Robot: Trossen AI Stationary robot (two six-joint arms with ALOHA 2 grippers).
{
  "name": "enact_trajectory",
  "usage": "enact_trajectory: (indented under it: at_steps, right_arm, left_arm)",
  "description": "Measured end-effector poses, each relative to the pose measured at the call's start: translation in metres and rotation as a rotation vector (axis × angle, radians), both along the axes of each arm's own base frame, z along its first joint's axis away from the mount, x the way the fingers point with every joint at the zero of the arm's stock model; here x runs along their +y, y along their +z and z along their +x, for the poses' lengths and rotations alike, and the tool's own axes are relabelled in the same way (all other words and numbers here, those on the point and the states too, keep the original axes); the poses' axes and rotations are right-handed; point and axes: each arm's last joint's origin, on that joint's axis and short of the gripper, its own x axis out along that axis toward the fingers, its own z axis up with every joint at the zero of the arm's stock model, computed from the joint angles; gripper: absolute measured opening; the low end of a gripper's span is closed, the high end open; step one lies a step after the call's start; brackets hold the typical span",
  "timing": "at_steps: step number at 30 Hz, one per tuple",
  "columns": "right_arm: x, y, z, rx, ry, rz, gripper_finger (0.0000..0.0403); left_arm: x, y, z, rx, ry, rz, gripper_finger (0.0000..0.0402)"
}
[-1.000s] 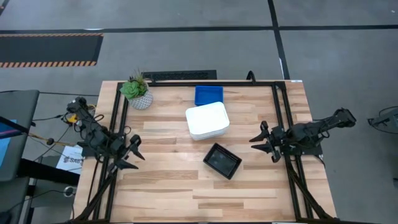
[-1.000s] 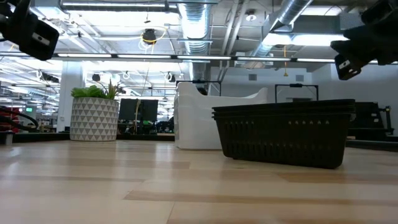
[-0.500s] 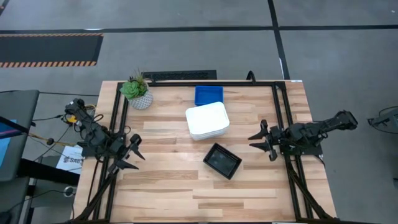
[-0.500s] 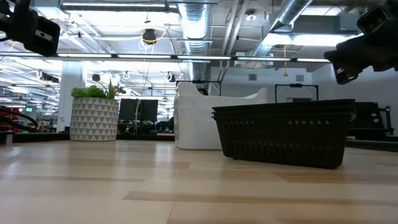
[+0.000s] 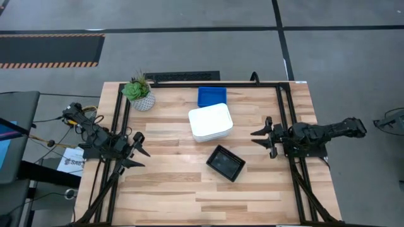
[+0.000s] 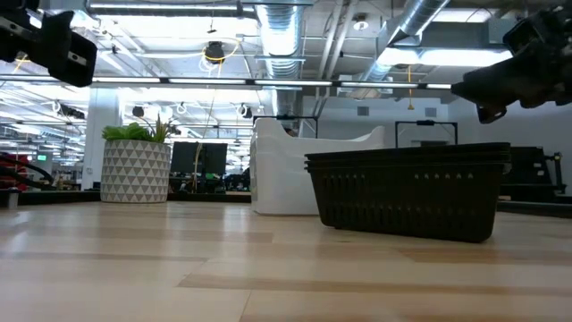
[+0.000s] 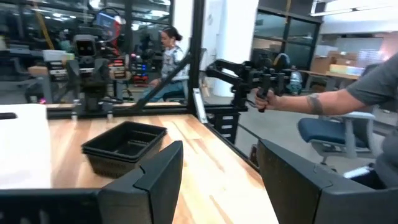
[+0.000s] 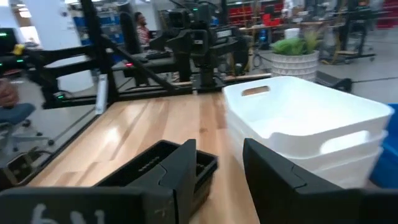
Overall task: Stack baskets by color
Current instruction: Return to Home Position
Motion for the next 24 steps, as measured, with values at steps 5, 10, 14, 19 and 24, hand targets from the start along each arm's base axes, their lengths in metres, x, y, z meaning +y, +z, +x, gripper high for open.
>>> enact_trajectory:
  at_steps: [5, 10, 14, 19, 24]
  right_arm:
    - [-0.008, 0.0, 0.001, 0.001, -0.078, -0.013, 0.0159]
    - [-0.014, 0.0, 0.001, 0.003, -0.105, -0.011, 0.0164]
    - [-0.016, -0.001, 0.001, 0.008, -0.088, 0.003, 0.0166]
    - [-0.018, -0.002, 0.001, 0.018, -0.107, 0.015, 0.0164]
    - [-0.02, -0.002, 0.001, 0.018, -0.118, 0.015, 0.0163]
  left_arm:
    - [0.005, 0.0, 0.003, -0.005, 0.065, 0.013, 0.0197]
    - [0.012, 0.0, 0.007, 0.001, 0.144, -0.001, 0.0197]
    - [0.017, 0.0, 0.009, 0.004, 0.203, -0.013, 0.0197]
    - [0.023, 0.0, 0.011, 0.011, 0.263, -0.039, 0.0197]
    - [0.026, 0.0, 0.012, 0.024, 0.29, -0.088, 0.0197]
